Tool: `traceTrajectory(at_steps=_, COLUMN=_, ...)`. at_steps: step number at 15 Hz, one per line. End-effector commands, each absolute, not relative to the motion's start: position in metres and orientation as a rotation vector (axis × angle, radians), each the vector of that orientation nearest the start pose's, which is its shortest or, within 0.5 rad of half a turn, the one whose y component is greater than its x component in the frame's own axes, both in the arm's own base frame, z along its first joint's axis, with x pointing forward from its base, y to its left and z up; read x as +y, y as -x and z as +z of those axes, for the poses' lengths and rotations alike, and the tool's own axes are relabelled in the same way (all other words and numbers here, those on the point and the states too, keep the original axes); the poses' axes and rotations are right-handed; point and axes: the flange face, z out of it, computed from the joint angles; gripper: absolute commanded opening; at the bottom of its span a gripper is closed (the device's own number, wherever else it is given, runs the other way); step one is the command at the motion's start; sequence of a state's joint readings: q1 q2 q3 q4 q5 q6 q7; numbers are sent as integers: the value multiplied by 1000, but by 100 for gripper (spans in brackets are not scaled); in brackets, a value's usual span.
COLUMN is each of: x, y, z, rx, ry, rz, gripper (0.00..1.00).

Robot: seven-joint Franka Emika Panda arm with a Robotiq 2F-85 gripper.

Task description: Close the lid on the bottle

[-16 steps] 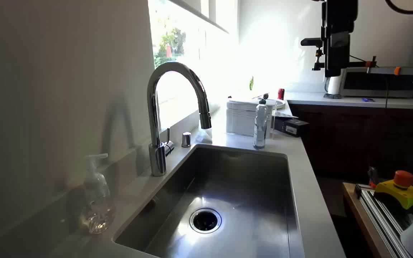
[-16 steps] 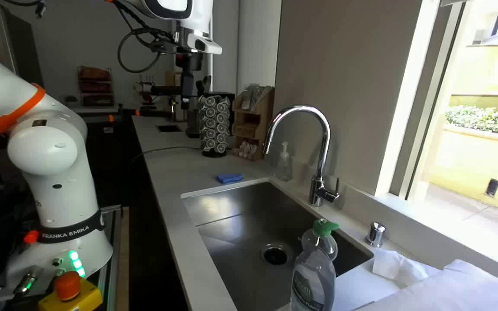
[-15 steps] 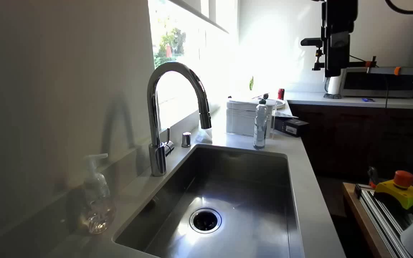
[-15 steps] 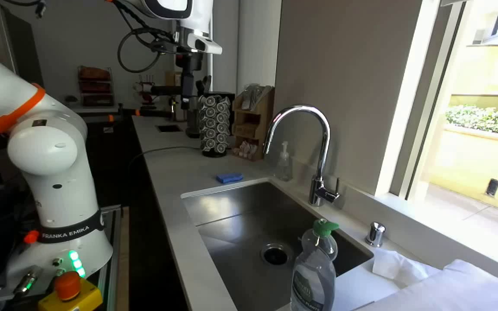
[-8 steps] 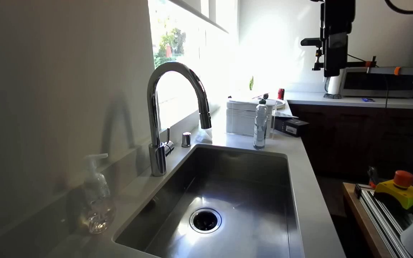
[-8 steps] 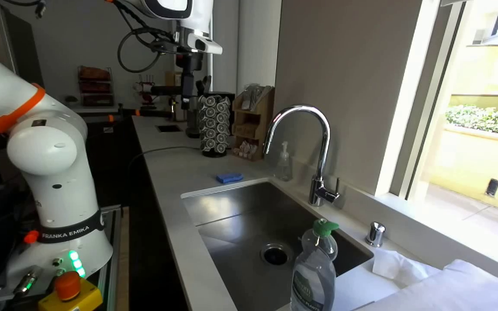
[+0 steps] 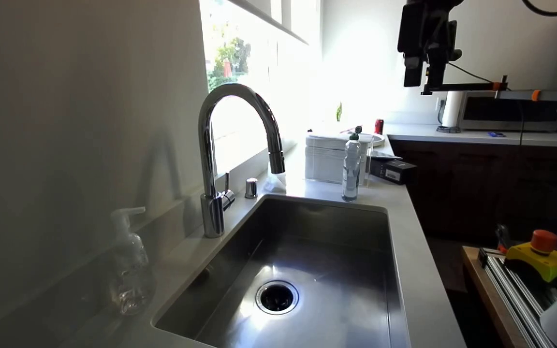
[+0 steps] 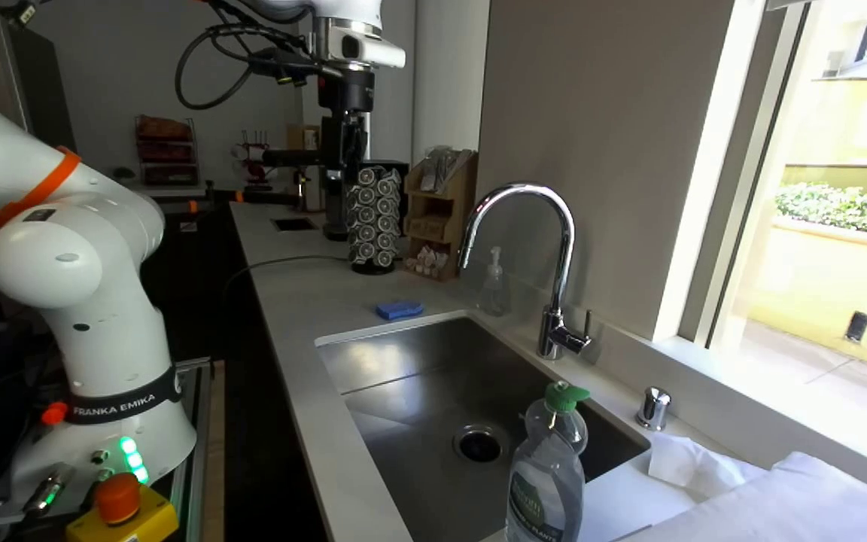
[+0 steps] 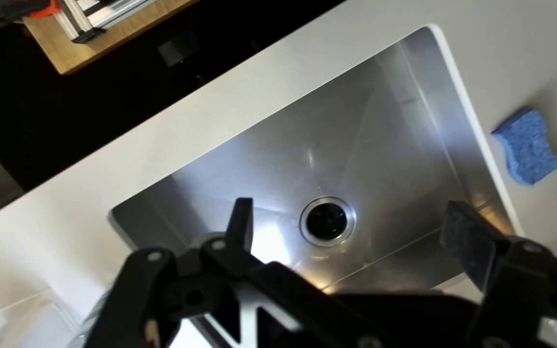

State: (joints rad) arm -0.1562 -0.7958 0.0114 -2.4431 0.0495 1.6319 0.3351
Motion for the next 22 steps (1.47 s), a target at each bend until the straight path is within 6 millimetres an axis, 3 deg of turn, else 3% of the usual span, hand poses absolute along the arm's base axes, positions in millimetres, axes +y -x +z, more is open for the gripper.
traceTrajectory(at_steps=1, x=-94, y=-287, z=553, rx=1004, ry=2959, rz=-70, gripper=100)
traceTrajectory(at_steps=5, x=-153, y=-284, z=548, rx=1216, ry=2883, rz=-160, gripper=100)
traceTrajectory(at_steps=6, x=-157, y=-286, z=547, rx=1254, ry=2870, rz=-169, gripper=100)
traceTrajectory(at_steps=7, x=-150, y=-284, z=554, rx=1158, ry=2889, rz=-146, gripper=100)
traceTrajectory(at_steps=13, x=-157, y=-286, z=550, rx=1240, ry=2890, rz=-157, gripper=100)
traceTrajectory(at_steps=15, x=-174, y=-293, z=545, rx=1387, ry=2889, rz=-206, gripper=100)
traceTrajectory(at_steps=17, x=-199, y=-302, z=538, rx=1419, ry=2854, rz=-178, gripper=100)
traceTrajectory(at_steps=22, x=-252, y=-328, z=518, rx=1517, ry=2781, rz=-347, gripper=100)
